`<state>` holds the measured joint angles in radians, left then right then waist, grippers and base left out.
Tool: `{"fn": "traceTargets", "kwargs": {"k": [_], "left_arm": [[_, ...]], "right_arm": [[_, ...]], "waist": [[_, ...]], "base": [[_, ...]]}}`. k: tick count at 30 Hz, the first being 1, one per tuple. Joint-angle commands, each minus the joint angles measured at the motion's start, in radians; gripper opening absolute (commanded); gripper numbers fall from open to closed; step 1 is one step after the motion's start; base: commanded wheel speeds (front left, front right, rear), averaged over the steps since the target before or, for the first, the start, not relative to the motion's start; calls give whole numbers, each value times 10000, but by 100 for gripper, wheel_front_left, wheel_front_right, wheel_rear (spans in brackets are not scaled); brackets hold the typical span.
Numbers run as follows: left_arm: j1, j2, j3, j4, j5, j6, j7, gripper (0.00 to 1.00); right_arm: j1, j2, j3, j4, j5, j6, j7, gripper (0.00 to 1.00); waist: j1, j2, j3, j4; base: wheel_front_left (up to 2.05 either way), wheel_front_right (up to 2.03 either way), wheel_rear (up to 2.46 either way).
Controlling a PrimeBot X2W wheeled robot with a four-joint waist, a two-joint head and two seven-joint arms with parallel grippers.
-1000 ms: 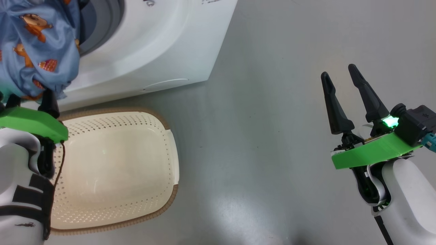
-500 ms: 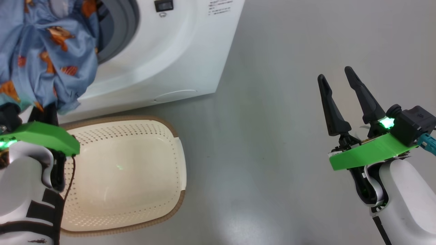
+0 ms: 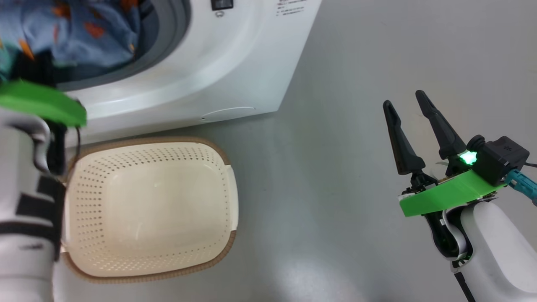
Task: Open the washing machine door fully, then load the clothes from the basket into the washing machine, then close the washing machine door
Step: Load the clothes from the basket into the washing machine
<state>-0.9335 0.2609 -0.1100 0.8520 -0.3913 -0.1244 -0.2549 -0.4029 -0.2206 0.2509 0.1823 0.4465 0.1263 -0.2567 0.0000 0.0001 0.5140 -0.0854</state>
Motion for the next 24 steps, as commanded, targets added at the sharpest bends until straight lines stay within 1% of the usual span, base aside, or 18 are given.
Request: {"fn": "traceTargets", "kwargs": {"k": [1,6,11,14,16,17,18,19,20,21,24], "left_arm": [[-689,566,140,166,46,-60,117,0],[-2305,1035,-18,1251,95,-61,566,0],[-3820,1571,-352,1967,263,-62,1099,0],[-4624,1921,-603,2369,365,-62,1756,0],[-5062,2082,-840,2639,372,-62,2419,0],[-5273,2160,-923,2745,339,-62,2712,25],[-5449,2217,-1029,2900,297,-62,3134,43],[-5598,2245,-1143,3032,247,-62,3569,100],[-5598,2245,-1143,3032,247,-62,3569,100],[-5835,2300,-1399,3125,170,-62,4150,100],[-5918,2269,-1671,3085,-156,-63,4560,100]], "right_arm": [[11,-10,124,-247,98,44,-51,100],[21,112,-110,-398,67,44,-51,100],[51,351,-314,-581,20,44,-51,100],[20,501,-343,-662,-10,44,-51,100],[7,563,-358,-676,-25,44,-51,100],[4,587,-366,-672,-31,44,-51,100],[9,617,-375,-664,-41,44,-51,100],[18,643,-383,-653,-53,44,-51,100],[18,643,-383,-653,-53,44,-51,100],[31,667,-417,-625,-74,44,-51,100],[-11,656,-404,-574,-70,44,-51,100]], "waist": [[0,-1,433,-478],[0,-1,1068,-1159],[0,-1,1713,-1747],[0,-1,1950,-1966],[0,-1,2008,-2036],[0,-1,2016,-2053],[0,-1,2006,-2061],[0,-1,1989,-2057],[0,-1,1989,-2057],[0,-1,1939,-1999],[0,-1,1828,-1867]], "base": [[0,0,0],[0,0,0],[0,0,0],[0,0,0],[0,0,0],[0,0,0],[0,0,0],[0,0,0],[0,0,0],[0,0,0],[0,0,0]]}}
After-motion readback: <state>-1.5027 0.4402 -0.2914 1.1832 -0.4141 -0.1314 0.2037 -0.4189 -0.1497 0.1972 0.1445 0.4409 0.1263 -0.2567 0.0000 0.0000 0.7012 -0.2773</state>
